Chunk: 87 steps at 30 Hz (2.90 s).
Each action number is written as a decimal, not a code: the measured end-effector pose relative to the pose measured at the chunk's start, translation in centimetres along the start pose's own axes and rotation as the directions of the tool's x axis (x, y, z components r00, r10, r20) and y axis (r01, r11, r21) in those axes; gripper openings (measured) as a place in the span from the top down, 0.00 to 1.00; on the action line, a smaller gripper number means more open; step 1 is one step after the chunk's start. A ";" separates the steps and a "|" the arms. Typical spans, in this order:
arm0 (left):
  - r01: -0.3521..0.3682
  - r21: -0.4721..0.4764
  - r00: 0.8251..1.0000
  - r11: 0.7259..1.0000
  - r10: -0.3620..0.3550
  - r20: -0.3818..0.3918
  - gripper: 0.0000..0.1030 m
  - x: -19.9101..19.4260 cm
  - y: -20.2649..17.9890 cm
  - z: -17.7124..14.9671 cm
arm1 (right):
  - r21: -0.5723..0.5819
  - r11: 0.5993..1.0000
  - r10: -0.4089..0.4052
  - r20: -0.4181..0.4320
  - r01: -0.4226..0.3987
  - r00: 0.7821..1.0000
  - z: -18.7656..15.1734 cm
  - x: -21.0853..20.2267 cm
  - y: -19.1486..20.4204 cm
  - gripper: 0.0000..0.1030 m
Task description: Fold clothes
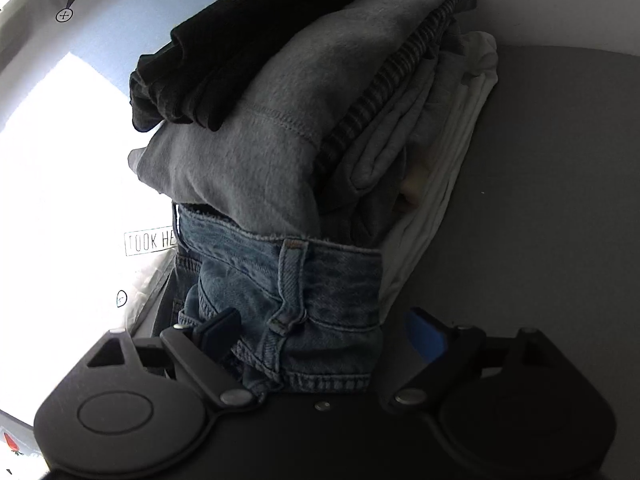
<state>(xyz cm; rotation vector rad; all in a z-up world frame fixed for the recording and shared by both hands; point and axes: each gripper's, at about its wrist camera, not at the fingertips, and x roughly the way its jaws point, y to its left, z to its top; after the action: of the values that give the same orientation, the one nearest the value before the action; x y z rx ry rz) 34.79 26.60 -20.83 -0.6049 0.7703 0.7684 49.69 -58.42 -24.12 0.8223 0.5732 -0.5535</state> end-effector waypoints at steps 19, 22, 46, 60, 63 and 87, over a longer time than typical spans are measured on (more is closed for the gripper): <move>0.111 -0.046 0.991 0.993 -0.107 0.075 0.84 -3.8 0.5 2.4 | 0.194 0.963 0.169 0.095 -0.185 0.981 -0.2 -6.1 -2.0 0.76; 0.155 -0.021 0.983 0.988 -0.152 0.102 0.84 -6.5 1.4 2.2 | 0.203 0.953 0.204 0.111 -0.223 0.973 0.2 -9.1 -3.0 0.77; 0.053 0.097 0.998 0.994 -0.049 -0.039 0.75 -8.2 8.3 -3.6 | -0.321 0.900 -0.260 0.150 0.295 0.954 -1.9 -14.4 -9.5 0.33; 0.133 0.175 0.989 0.976 -0.142 0.044 0.68 -11.1 10.2 -0.7 | -0.673 0.738 -0.001 0.072 0.050 0.997 -16.8 -17.2 4.9 0.22; 0.190 0.244 0.978 0.951 -0.205 0.038 0.68 -10.3 8.7 0.4 | -0.674 0.739 0.013 -0.008 -0.015 1.000 -20.7 -16.1 6.9 0.22; 0.276 0.498 0.934 0.822 -0.352 0.063 0.97 -4.3 1.3 4.0 | -0.648 0.757 -0.154 -0.055 0.082 0.987 -29.5 -15.3 8.9 0.18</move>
<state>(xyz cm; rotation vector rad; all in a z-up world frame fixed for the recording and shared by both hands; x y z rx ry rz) 33.23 28.64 -15.42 -0.2045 0.6636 0.2873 37.09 -26.51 -25.70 0.1515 0.8563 -0.3838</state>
